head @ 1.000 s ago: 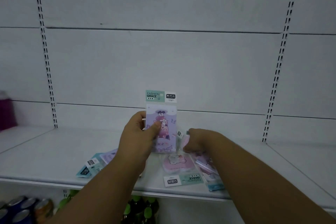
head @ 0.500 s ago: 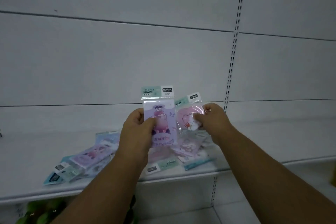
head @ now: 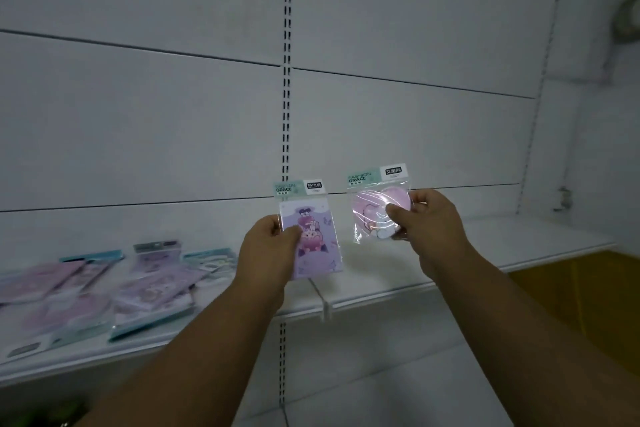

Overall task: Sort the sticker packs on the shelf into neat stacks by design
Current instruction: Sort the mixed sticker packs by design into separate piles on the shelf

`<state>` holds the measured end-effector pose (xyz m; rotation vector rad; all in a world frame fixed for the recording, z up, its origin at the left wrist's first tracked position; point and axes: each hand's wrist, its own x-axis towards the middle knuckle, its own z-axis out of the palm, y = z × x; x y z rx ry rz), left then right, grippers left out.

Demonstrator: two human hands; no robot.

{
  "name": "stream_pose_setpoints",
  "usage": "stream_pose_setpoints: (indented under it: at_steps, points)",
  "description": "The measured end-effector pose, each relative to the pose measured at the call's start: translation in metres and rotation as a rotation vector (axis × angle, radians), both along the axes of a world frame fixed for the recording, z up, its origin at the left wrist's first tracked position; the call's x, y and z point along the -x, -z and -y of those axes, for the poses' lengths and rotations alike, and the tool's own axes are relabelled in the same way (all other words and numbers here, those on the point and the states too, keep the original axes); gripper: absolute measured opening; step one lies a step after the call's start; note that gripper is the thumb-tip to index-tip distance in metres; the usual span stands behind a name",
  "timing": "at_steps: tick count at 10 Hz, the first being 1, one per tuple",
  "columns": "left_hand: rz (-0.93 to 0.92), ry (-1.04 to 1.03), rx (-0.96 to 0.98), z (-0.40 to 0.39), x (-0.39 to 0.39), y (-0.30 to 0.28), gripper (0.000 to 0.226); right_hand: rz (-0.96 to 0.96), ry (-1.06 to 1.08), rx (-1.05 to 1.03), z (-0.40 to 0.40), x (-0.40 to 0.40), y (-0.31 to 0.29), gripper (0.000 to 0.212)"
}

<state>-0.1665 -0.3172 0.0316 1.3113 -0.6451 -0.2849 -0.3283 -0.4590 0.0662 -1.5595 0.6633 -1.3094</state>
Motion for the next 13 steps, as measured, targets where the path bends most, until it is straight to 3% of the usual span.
stream_pose_setpoints:
  at_steps: [2,3,4,5,7,8,9,10,11,12,13]
  points:
    - [-0.063,0.008,-0.206,0.108,0.046,0.004,0.008,-0.057,-0.023,-0.051,0.072,0.066,-0.002,0.02]
    - [-0.042,-0.008,-0.35,0.14,0.04,0.003,0.005,-0.08,-0.027,-0.072,0.099,0.071,-0.006,0.01]
    - [0.034,-0.1,-0.474,0.157,0.026,0.004,0.017,-0.072,-0.038,-0.088,0.116,0.068,-0.006,0.009]
    - [0.138,-0.189,-0.651,0.169,0.008,0.017,0.007,-0.071,-0.055,-0.1,0.127,0.062,-0.003,0.011]
    - [0.322,-0.225,-0.827,0.179,-0.007,0.017,0.018,-0.088,-0.088,-0.135,0.14,0.043,-0.006,0.015]
    - [0.513,-0.273,-0.999,0.176,-0.005,0.018,0.014,-0.089,-0.084,-0.127,0.143,0.035,-0.004,0.013]
    - [0.61,-0.253,-1.115,0.174,-0.007,0.023,0.027,-0.119,-0.084,-0.12,0.148,0.029,0.003,0.013]
    - [0.69,-0.318,-1.105,0.178,-0.007,0.021,0.025,-0.147,-0.093,-0.112,0.157,0.027,0.007,0.013]
    - [0.584,-0.285,-0.735,0.198,0.006,0.008,0.035,-0.159,-0.112,-0.121,0.173,0.03,0.008,0.013]
    - [0.08,0.036,-0.286,0.234,0.033,-0.01,0.033,-0.182,-0.148,-0.134,0.196,0.041,0.007,0.011]
    - [-0.122,0.204,-0.137,0.274,0.053,-0.019,0.029,-0.214,-0.183,-0.152,0.226,0.057,0.006,0.012]
